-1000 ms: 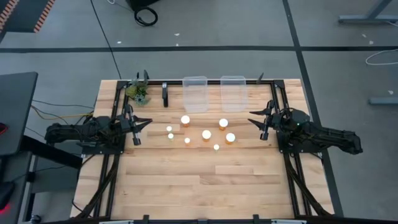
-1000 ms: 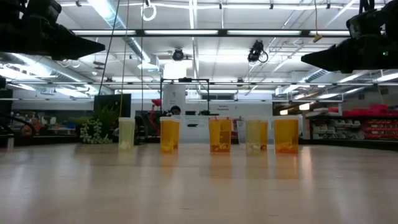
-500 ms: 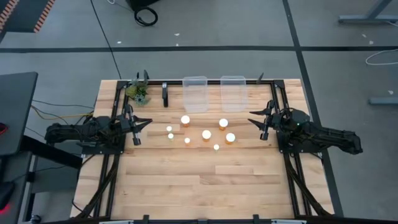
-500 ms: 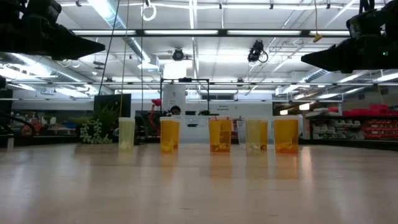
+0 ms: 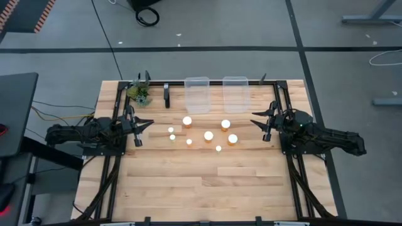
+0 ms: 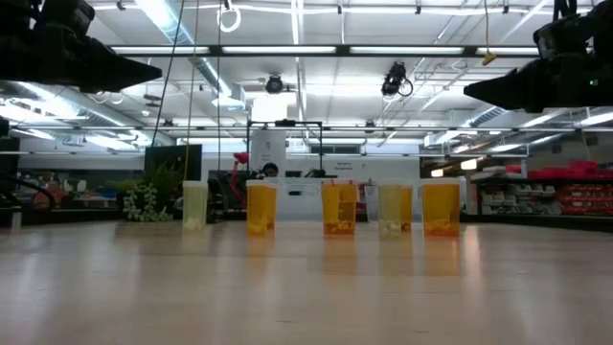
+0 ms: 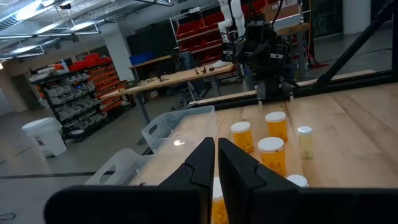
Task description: Pick and place medicine bottles into bin by pill shape (circle, oval)
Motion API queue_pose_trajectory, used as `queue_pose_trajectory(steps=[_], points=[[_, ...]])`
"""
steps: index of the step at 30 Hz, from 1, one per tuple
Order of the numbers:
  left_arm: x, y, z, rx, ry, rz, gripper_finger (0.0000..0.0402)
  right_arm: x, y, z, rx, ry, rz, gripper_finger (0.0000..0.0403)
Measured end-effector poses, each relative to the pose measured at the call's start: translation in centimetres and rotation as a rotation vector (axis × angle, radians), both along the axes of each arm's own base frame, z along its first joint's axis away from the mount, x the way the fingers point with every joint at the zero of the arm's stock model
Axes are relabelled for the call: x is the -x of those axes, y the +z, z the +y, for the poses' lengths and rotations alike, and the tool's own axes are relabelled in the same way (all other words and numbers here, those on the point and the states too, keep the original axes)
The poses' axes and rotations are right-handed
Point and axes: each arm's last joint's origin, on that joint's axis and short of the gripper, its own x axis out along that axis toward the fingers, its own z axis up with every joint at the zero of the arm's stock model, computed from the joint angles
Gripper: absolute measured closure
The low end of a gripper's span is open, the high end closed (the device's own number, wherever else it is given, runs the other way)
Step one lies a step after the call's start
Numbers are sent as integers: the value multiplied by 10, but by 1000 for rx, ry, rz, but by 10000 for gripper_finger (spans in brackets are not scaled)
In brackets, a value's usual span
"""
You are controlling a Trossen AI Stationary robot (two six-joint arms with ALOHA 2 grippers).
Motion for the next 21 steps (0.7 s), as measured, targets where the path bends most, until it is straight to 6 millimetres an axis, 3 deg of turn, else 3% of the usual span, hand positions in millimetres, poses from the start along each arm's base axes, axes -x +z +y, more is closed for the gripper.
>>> queue_pose_trajectory(steps=[21], points=[[0, 0, 0, 0, 0, 0, 373, 0, 0, 0, 0, 0, 0, 246]])
